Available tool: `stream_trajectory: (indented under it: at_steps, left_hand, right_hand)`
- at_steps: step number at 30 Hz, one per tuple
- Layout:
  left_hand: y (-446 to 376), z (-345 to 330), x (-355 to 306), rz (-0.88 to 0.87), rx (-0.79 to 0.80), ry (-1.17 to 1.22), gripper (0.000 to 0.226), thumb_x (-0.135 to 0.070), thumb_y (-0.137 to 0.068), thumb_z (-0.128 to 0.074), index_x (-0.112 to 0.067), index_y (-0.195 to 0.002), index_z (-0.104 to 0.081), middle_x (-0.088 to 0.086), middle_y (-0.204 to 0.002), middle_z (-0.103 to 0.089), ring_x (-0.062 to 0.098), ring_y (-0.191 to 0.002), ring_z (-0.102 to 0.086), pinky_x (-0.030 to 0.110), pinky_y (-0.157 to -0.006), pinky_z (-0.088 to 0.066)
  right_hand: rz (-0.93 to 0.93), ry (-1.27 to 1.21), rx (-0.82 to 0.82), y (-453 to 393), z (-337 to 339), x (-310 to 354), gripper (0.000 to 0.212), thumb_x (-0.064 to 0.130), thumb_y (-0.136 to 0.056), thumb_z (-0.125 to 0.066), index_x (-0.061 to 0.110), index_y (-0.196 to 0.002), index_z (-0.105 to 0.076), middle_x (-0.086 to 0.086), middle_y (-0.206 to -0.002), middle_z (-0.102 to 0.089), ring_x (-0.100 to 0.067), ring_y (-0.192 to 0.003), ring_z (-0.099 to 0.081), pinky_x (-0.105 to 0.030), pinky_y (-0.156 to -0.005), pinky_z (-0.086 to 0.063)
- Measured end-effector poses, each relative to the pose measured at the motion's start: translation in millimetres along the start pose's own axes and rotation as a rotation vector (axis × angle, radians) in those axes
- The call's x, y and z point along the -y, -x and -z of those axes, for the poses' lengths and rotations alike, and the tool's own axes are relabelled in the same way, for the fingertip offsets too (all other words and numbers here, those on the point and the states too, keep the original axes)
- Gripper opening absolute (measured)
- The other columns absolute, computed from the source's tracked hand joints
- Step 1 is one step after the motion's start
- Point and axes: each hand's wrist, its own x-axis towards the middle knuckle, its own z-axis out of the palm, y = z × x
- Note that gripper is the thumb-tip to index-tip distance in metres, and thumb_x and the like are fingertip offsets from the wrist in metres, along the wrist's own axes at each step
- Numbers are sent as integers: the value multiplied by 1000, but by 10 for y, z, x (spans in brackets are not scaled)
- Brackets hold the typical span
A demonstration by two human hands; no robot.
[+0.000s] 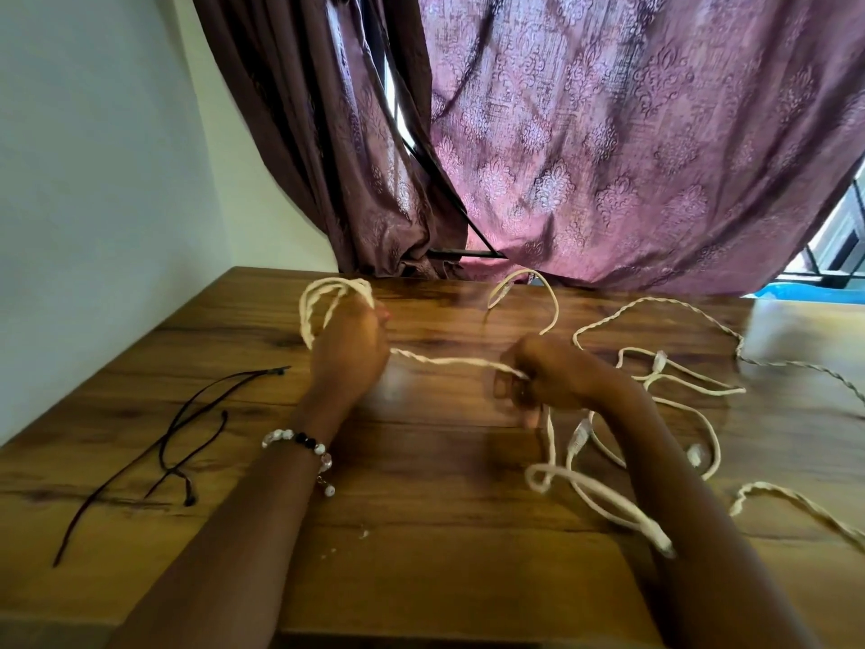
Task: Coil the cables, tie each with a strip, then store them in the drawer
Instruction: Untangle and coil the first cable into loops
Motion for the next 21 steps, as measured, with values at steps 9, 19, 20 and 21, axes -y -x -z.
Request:
stream_trajectory:
  at_steps: [9, 19, 20, 21]
  left_hand:
    - [120, -43, -276, 245, 602, 950, 29, -31, -102, -36, -6, -97, -50, 5, -52, -44, 7, -33, -36, 19, -36, -24]
    - [169, -57, -301, 205, 920, 1468, 46, -43, -96, -28, -4, -94, -52, 4, -47, -46, 14, -36, -42, 22, -42, -37]
    - [165, -66, -293, 205, 955, 1527, 46, -45, -96, -29, -6, -92, -53, 2, -46, -44, 11, -35, -39, 22, -41, -35]
    - [159, -62, -288, 218, 997, 1597, 46, -48, -94, -31, -8, -89, -53, -1, -44, -41, 8, -34, -36, 20, -40, -32]
  right_hand:
    - [309, -692, -463, 27, 64, -62, 23, 18, -76, -73, -1, -88, -72, -18, -58, -53, -8, -38, -29, -17, -39, -24]
    - [222, -245, -928, -299, -208, -131, 40, 41, -84, -63, 3, -73, -66, -16, -69, -63, -29, -63, -56, -34, -57, -42]
    - [227, -228, -950, -297, -224, -108, 41, 40, -85, -63, 2, -72, -64, -17, -67, -61, -27, -61, -54, -33, -56, -40]
    - [230, -228, -958, -302, -240, -94, 39, 36, -87, -64, 1, -71, -64, -18, -66, -60, -25, -59, -52, -30, -54, -38]
